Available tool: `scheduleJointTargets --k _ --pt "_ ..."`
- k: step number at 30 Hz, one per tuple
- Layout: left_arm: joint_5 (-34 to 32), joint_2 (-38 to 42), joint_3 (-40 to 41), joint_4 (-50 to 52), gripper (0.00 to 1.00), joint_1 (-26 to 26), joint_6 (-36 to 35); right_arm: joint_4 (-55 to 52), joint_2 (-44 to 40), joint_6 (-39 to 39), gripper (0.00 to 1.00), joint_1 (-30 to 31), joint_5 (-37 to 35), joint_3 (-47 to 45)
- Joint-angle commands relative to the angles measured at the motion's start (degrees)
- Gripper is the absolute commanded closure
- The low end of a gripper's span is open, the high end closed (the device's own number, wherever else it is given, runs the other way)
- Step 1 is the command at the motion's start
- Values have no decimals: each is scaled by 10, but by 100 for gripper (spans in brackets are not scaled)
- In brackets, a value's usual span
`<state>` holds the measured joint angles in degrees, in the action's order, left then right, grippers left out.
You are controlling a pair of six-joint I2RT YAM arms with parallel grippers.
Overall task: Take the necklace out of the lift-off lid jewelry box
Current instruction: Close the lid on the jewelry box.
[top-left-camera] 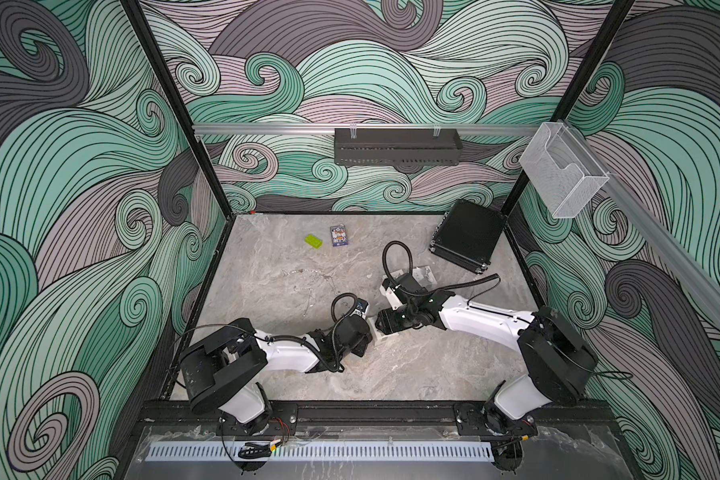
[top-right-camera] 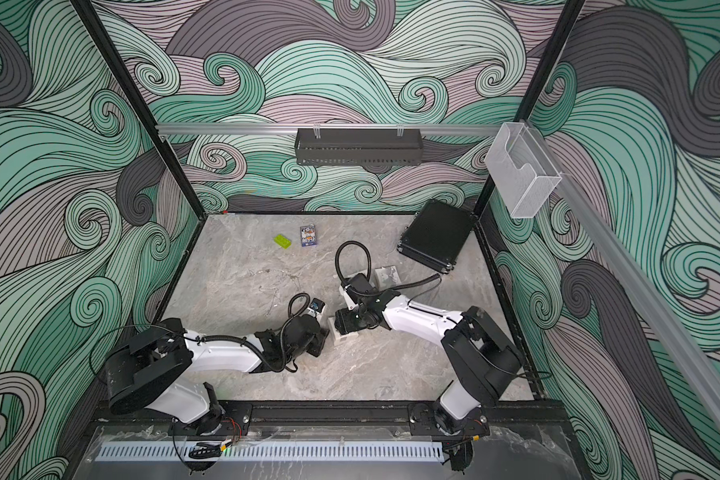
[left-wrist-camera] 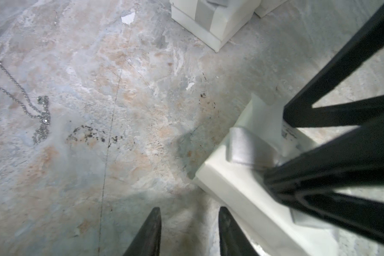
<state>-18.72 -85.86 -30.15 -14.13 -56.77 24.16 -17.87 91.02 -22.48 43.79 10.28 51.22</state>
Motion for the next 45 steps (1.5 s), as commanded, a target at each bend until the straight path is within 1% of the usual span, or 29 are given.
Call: scheduleJointTargets --k 1,5,7,13,15,16,20,23,27,33,35,36,38,41,45 --pt "-25 55 8 40 58 12 6 -54 33 11 37 7 -35 -8" --pt "-25 125 27 86 57 30 6 -59 46 10 37 11 -50 -5" --pt "-18 148 29 106 56 39 3 -62 50 10 37 14 -55 -4" --pt "9 162 28 121 57 49 5 -69 43 11 36 21 -59 1" --pt "20 157 29 116 57 50 6 -74 36 13 35 21 -60 4" --pt "27 153 29 113 57 50 5 -75 30 14 32 21 -56 6" --pt "67 133 32 90 57 50 -5 -69 -10 15 25 21 -32 6" --pt "87 117 35 69 57 50 -3 -70 -38 14 21 20 -21 11" --pt "105 92 37 41 58 49 -2 -75 -56 11 20 19 -2 13" --pt "141 55 42 -32 59 49 -4 -67 -56 19 18 12 22 -6" --pt "152 47 41 -56 60 49 -6 -51 -53 19 19 4 40 -17" --pt "156 28 41 -65 60 49 -6 -43 -52 19 19 0 51 -22" --pt "160 12 41 -82 65 49 -4 -30 -48 18 21 -11 74 -30" --pt "166 -3 40 -96 67 47 -3 -2 -42 18 22 -21 104 -38" --pt "168 -13 42 -111 69 47 -2 12 -31 20 23 -27 125 -41"
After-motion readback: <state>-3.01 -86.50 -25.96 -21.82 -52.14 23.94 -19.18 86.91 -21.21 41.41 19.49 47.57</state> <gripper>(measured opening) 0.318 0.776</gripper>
